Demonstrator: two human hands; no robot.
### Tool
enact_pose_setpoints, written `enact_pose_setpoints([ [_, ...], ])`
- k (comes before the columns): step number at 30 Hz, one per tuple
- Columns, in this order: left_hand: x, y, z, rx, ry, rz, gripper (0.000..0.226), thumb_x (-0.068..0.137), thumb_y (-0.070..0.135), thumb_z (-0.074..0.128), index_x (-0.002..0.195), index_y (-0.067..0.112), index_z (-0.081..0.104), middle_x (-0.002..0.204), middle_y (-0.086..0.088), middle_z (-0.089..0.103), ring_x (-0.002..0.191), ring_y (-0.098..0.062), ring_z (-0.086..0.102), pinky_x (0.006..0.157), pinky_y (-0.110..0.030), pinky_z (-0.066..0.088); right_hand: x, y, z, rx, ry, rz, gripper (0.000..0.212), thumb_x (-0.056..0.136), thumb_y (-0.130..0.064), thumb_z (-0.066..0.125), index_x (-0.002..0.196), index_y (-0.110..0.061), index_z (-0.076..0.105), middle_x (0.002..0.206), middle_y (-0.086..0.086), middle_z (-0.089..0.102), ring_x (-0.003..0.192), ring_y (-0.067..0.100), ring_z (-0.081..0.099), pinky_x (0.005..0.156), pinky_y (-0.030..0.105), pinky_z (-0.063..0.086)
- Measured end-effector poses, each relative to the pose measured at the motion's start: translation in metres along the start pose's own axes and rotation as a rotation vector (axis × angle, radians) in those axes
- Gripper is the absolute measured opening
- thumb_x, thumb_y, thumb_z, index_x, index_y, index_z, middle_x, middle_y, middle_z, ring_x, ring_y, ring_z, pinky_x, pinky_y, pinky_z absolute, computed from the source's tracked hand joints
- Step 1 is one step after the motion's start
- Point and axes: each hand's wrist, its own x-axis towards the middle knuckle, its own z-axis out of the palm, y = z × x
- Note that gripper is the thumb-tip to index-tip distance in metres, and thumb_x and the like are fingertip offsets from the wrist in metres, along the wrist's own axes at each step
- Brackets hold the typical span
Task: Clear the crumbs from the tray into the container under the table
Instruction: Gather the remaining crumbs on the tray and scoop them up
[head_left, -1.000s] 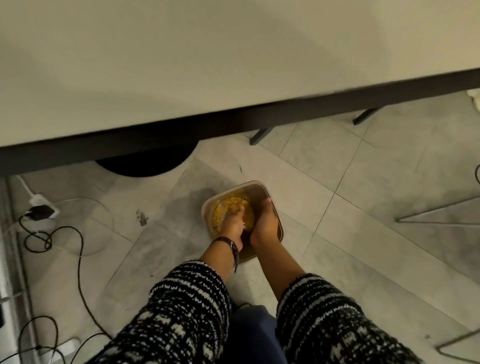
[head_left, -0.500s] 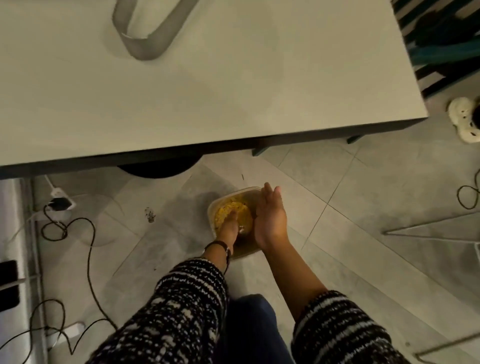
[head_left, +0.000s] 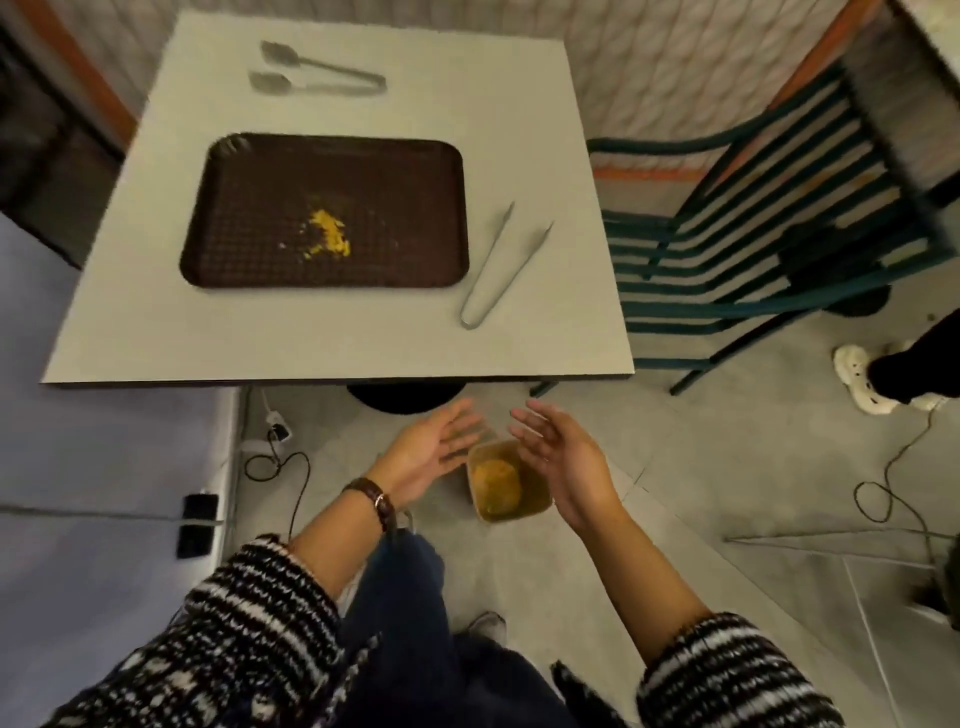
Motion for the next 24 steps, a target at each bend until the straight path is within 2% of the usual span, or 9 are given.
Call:
enact_pose_setpoints([
  [4, -0.029, 0.045, -0.032, -0.052, 0.036, 0.131, 0.04, 0.099, 0.035, 0.03, 0.136, 0.025, 0.042, 0.129, 0.003, 0.053, 0.114, -0.015, 0.052, 0.103, -0.037, 0.034, -0.004, -0.021, 0.048, -0.101, -0.07, -0.048, 0.034, 0.101, -0.03, 0.033, 0.118, -0.013, 0.057, 0.122, 0.012, 0.063, 0.114, 0.027, 0.059, 0.105, 0.041, 0.041],
  [8, -0.027, 0.087, -0.07, -0.071, 0.083, 0.195, 0.039, 0.099, 0.035, 0.032, 0.133, 0.024, 0.046, 0.129, 0.001, 0.055, 0.119, -0.019, 0.052, 0.106, -0.04, 0.034, 0.028, -0.026, 0.105, -0.205, -0.119, -0.035, 0.036, 0.101, -0.032, 0.028, 0.12, -0.017, 0.055, 0.121, 0.006, 0.064, 0.111, 0.022, 0.061, 0.104, 0.039, 0.042],
  [13, -0.005, 0.155, -0.139, -0.049, 0.133, 0.202, 0.036, 0.098, 0.037, 0.034, 0.128, 0.026, 0.05, 0.128, 0.002, 0.058, 0.117, -0.017, 0.054, 0.106, -0.039, 0.036, 0.096, -0.034, 0.187, -0.39, -0.084, -0.076, 0.036, 0.1, -0.034, 0.03, 0.118, -0.017, 0.057, 0.117, 0.003, 0.064, 0.108, 0.019, 0.061, 0.101, 0.036, 0.045],
  [16, 0.012, 0.19, -0.179, -0.042, 0.155, 0.178, 0.038, 0.099, 0.034, 0.034, 0.132, 0.022, 0.048, 0.13, -0.001, 0.057, 0.117, -0.018, 0.054, 0.107, -0.04, 0.035, 0.133, -0.031, 0.226, -0.489, -0.001, -0.176, 0.023, 0.098, -0.031, 0.04, 0.11, -0.021, 0.058, 0.112, 0.001, 0.064, 0.105, 0.018, 0.06, 0.092, 0.027, 0.045],
  [19, 0.029, 0.214, -0.21, -0.061, 0.153, 0.158, 0.037, 0.099, 0.032, 0.036, 0.132, 0.021, 0.047, 0.131, -0.003, 0.056, 0.114, -0.019, 0.055, 0.106, -0.039, 0.035, 0.163, -0.023, 0.251, -0.669, 0.118, -0.296, 0.024, 0.097, -0.023, 0.047, 0.118, -0.018, 0.057, 0.121, 0.002, 0.06, 0.107, 0.011, 0.054, 0.085, 0.011, 0.039],
  [22, 0.046, 0.231, -0.233, -0.066, 0.152, 0.132, 0.038, 0.099, 0.031, 0.035, 0.134, 0.02, 0.045, 0.132, -0.004, 0.054, 0.114, -0.019, 0.054, 0.103, -0.037, 0.036, 0.188, -0.013, 0.267, -0.751, 0.173, -0.317, 0.037, 0.096, -0.018, 0.049, 0.133, -0.012, 0.048, 0.14, 0.006, 0.047, 0.123, 0.013, 0.045, 0.1, 0.021, 0.036],
  [24, 0.056, 0.238, -0.244, -0.078, 0.161, 0.122, 0.039, 0.099, 0.032, 0.034, 0.135, 0.02, 0.044, 0.132, -0.003, 0.054, 0.114, -0.018, 0.054, 0.1, -0.034, 0.037, 0.201, -0.006, 0.275, -0.833, 0.166, -0.296, 0.045, 0.096, -0.019, 0.05, 0.139, -0.012, 0.041, 0.152, 0.006, 0.03, 0.136, 0.019, 0.034, 0.109, 0.027, 0.029],
])
